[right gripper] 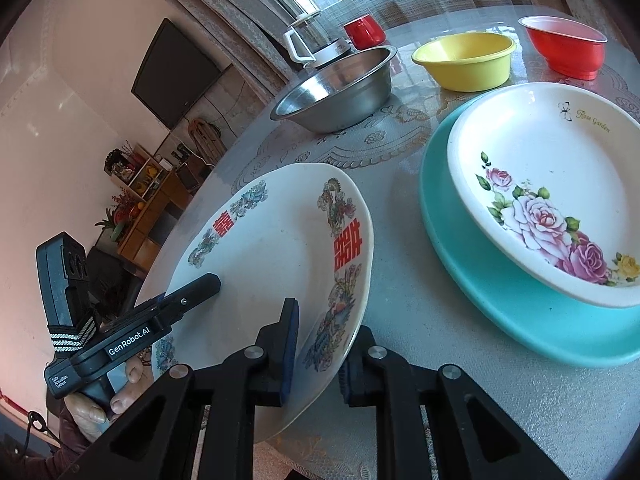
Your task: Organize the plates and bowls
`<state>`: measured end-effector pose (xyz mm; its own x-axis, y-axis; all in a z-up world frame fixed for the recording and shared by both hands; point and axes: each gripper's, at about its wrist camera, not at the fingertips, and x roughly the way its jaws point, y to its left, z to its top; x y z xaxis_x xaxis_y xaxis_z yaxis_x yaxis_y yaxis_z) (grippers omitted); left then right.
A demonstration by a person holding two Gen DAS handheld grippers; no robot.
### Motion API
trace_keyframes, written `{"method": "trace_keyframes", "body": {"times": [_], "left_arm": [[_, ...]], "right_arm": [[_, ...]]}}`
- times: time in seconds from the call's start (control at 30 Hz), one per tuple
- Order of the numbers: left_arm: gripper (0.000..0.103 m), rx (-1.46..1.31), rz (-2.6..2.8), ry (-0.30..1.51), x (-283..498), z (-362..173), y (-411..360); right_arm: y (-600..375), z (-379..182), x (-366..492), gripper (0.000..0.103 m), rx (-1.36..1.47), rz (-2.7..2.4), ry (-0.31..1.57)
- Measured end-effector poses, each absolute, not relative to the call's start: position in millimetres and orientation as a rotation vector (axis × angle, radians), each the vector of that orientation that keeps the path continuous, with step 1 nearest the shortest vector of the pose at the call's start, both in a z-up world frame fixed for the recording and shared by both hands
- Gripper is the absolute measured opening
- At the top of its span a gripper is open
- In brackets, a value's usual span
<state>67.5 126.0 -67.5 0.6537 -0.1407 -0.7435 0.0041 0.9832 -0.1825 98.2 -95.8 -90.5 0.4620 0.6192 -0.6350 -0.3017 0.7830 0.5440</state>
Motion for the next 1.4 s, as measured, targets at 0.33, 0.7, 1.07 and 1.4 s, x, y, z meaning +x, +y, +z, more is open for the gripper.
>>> {"method": "trace_keyframes", "body": {"times": [0.33,0.7,1.07,1.4], "left_arm": [[0.032,-0.169,-0.104,0.821,48.8,-66.8,126.2],[0.034,-0.132,-0.107,0.807,55.4,-67.4,122.5],[0.032,-0.119,-0.168,0.768,38.2,-57.7,114.4],[0.032,-0.107,-0.211,0.72,37.9,-45.7,97.2]], "right_arm": [[-86.4,-83.0,93.7,0.019,0.27,0.547,0.905],[-85.2,-83.1,95.9,0.021,0.237,0.554,0.903],[-94.8,-72.2,90.3,0.024,0.196,0.563,0.864],[-109.6,-59.4,84.8,0.024,0.178,0.548,0.823]]}}
